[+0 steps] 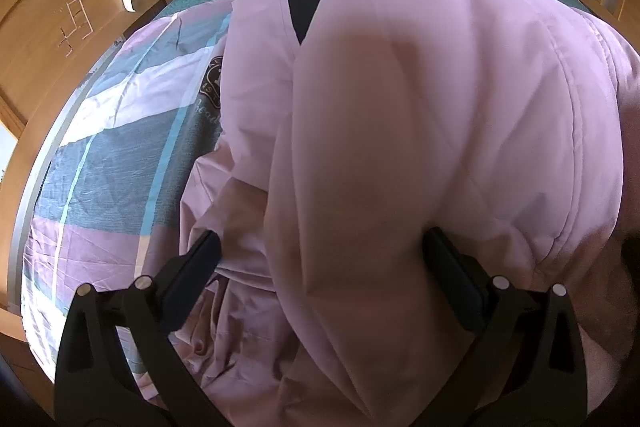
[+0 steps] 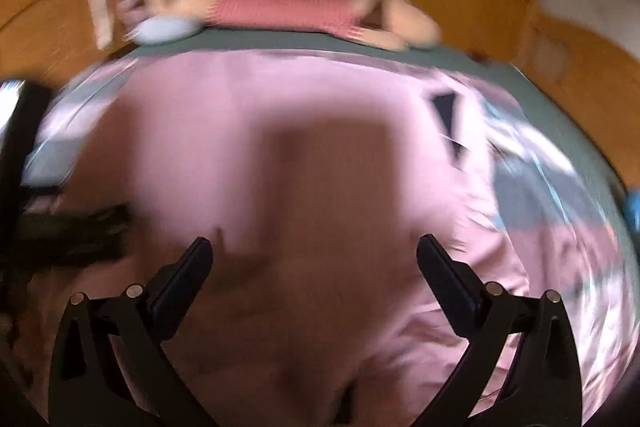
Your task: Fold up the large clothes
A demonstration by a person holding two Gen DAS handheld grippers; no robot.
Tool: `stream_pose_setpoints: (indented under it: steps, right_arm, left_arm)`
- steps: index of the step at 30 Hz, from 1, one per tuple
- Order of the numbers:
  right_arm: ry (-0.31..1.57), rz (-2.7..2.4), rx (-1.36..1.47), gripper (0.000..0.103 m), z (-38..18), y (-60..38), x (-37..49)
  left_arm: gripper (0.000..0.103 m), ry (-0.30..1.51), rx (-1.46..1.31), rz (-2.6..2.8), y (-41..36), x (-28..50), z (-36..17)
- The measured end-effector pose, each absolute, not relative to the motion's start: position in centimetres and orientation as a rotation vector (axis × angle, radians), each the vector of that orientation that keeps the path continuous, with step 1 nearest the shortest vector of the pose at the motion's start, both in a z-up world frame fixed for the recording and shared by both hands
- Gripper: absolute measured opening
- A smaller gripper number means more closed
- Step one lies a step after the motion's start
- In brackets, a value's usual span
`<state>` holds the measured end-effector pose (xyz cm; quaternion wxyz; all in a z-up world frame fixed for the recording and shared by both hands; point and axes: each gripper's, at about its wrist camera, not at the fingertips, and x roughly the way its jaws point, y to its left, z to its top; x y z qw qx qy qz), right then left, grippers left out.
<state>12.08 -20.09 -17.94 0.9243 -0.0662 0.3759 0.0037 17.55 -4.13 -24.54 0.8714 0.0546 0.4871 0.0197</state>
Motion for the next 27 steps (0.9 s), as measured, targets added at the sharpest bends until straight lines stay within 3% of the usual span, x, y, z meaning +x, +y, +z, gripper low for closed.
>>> stream_pose_setpoints:
  steps: [4,7,16,23,27]
  right_arm:
    - [0.906,-0.012,-0.268,0.102,-21.9,-17.4,12.0]
    - [0.969,0.017,-0.150,0.102,-22.2,-18.6,12.8]
    - [0.949,0.041,-0.135,0.102,-21.2,-19.4,12.2]
    - [0.765,-0.034,-0.150,0.102,-15.7,-23.1,4.5]
    - [0.879,-0.138,-0.120,0.102,-16.7,-27.0,-1.8]
  left_arm:
    - [0.101,1.009,0.123,0.039,-4.3,17.5,-24.5]
    - [0.101,0.996,0.154,0.047,-4.7,17.3,-24.6]
    - [0.101,1.033,0.089,0.091,-4.4,16.2,-23.0]
    - [0.101,0.918,0.228,0.039,-2.7,7.4,-18.7]
    - [0.101,0.962,0.251,-0.027,1.0,2.7,-18.8]
